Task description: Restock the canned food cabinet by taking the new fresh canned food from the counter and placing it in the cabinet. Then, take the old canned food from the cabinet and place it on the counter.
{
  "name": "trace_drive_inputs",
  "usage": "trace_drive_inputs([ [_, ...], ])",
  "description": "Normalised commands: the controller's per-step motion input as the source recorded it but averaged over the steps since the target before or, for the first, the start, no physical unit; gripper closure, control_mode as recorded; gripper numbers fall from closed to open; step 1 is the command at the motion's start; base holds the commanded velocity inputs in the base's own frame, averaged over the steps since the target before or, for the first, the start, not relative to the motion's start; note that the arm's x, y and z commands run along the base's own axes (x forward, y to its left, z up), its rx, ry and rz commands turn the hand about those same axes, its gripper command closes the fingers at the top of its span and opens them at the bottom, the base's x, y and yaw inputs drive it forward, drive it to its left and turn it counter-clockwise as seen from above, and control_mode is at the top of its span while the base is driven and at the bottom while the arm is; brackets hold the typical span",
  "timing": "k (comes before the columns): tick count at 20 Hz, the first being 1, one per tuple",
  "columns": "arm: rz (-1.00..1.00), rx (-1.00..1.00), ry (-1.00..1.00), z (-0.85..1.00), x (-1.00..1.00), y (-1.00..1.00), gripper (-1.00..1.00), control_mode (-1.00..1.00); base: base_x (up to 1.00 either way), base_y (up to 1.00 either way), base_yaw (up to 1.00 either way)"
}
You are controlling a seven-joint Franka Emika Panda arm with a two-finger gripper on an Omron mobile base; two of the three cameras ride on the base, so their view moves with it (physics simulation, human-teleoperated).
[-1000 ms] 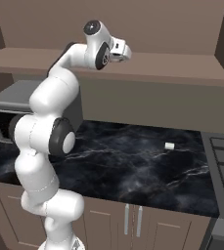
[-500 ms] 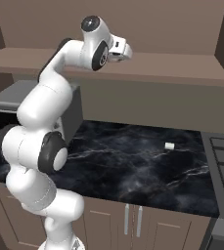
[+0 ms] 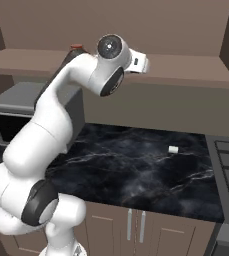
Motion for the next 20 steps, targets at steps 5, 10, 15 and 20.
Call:
trace_drive_inputs([
  [5,0.16,-0.06,0.09,-0.08,-1.00,-0.68,1.00,-1.00,0.00,0.00,0.00],
  [10,0.24,-0.21,0.37,-0.87,-0.98,-0.22,1.00,-1.00,0.00,0.00,0.00],
  [15,0.13,-0.14,0.16,-1.00,-0.22,0.33,1.00,-1.00,0.00,0.00,0.00],
  [20,0.09,0.00,0.00,-1.00,0.25,0.35,1.00,-1.00,0.00,0.00,0.00],
])
